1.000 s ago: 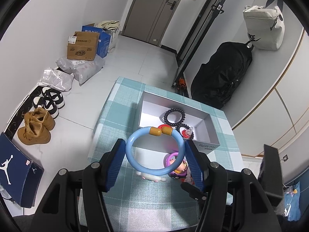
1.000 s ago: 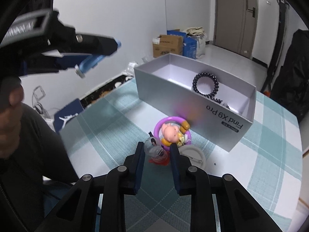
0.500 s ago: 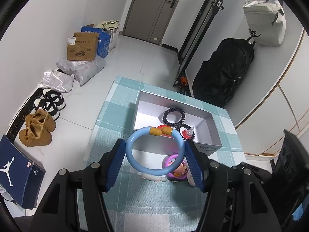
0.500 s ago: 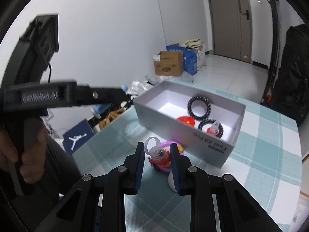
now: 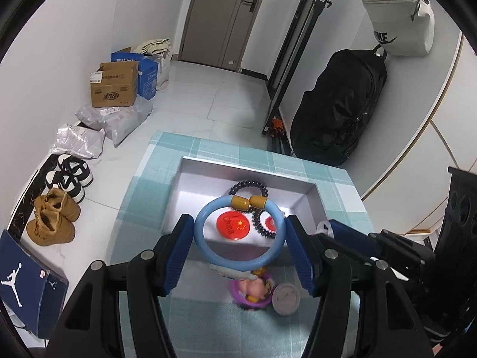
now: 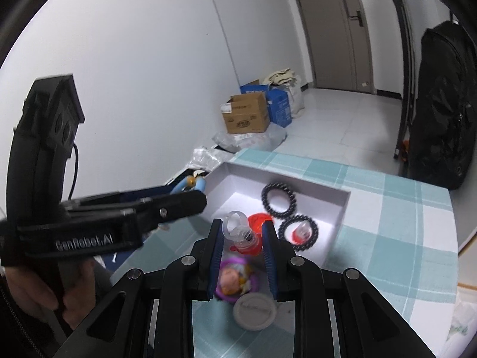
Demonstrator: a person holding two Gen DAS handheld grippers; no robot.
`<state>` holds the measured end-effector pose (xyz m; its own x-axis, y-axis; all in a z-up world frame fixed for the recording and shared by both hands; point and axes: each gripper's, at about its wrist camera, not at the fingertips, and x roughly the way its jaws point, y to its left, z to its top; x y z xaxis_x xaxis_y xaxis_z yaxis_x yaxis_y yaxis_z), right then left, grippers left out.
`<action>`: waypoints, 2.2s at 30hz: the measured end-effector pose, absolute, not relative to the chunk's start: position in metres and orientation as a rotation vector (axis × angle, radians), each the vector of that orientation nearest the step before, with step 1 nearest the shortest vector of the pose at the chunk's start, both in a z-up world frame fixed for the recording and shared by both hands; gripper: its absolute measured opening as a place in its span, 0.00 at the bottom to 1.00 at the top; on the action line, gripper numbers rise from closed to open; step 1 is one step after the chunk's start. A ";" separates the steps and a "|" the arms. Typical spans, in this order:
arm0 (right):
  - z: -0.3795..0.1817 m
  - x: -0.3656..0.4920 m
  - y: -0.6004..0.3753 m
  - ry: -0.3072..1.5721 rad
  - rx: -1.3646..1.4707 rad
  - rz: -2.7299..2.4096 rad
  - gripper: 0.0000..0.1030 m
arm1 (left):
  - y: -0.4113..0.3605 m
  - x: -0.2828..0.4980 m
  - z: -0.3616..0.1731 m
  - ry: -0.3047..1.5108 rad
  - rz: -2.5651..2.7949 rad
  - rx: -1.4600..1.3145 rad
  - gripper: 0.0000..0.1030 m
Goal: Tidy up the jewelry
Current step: 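Carry the blue ring and white-red toy into the silver box and open both grippers, then withdraw both grippers from the box back over the table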
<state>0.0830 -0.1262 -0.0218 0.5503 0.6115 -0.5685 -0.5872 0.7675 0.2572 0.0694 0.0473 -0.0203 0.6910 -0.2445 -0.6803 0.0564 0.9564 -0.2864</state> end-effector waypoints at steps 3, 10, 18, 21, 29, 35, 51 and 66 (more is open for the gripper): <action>-0.019 0.095 -0.131 0.695 0.068 0.707 0.24 | 0.044 0.075 -0.021 0.794 -0.157 -0.252 0.56; -0.016 0.119 -0.136 0.750 0.118 0.702 0.24 | 0.041 0.090 -0.023 0.808 -0.163 -0.289 0.56; -0.020 0.142 -0.134 0.777 0.127 0.710 0.24 | 0.039 0.105 -0.029 0.837 -0.138 -0.296 0.56; -0.022 0.146 -0.136 0.782 0.129 0.710 0.24 | 0.039 0.109 -0.030 0.841 -0.133 -0.283 0.56; -0.031 0.156 -0.146 0.812 0.166 0.706 0.24 | 0.035 0.116 -0.033 0.858 -0.143 -0.271 0.56; -0.037 0.161 -0.150 0.827 0.205 0.703 0.26 | 0.032 0.118 -0.035 0.869 -0.153 -0.263 0.56; -0.034 0.162 -0.161 0.818 0.251 0.700 0.53 | 0.025 0.114 -0.028 0.856 -0.193 -0.207 0.58; -0.019 0.139 -0.176 0.732 0.246 0.673 0.72 | 0.037 0.093 -0.022 0.806 -0.189 -0.214 0.60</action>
